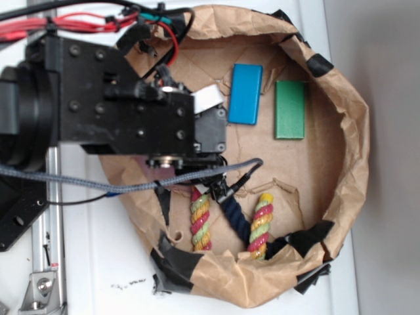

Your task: Grab the yellow duck.

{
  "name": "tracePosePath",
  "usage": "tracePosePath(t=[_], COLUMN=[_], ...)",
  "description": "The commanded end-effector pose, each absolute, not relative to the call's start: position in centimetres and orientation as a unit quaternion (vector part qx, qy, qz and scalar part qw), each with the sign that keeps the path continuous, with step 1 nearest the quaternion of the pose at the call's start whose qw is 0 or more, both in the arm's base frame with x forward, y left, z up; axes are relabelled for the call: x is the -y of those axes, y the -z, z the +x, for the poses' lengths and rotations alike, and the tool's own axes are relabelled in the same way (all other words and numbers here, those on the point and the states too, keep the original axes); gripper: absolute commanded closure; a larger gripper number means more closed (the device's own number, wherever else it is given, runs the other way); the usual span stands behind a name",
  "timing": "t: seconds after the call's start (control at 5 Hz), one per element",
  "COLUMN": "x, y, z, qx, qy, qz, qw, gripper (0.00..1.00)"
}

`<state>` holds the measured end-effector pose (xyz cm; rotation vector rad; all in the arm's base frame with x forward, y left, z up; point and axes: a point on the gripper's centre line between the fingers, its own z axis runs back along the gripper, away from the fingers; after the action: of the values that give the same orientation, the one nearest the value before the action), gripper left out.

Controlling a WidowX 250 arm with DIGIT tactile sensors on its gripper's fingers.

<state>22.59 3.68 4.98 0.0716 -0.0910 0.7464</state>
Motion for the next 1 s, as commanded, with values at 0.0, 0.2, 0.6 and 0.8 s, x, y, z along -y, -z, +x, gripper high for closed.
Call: tracePosePath(t=[0.0,0.2,0.6,0.8], x=[-7.3,-7.8,-7.0,-5.8], y=[-3.3,-2.7,-5.7,-10.6], z=[21.0,21.1,22.2,24.6], qx=[-0.003,-0.004,0.026,0.098], qy=[-0.560,-0.533,-0.486,-0.397], qz=[0.033,0.028,0.006,0.011], qw=[0.828,0.846,0.874,0.913], gripper=[0.00,0.00,1.00,1.00])
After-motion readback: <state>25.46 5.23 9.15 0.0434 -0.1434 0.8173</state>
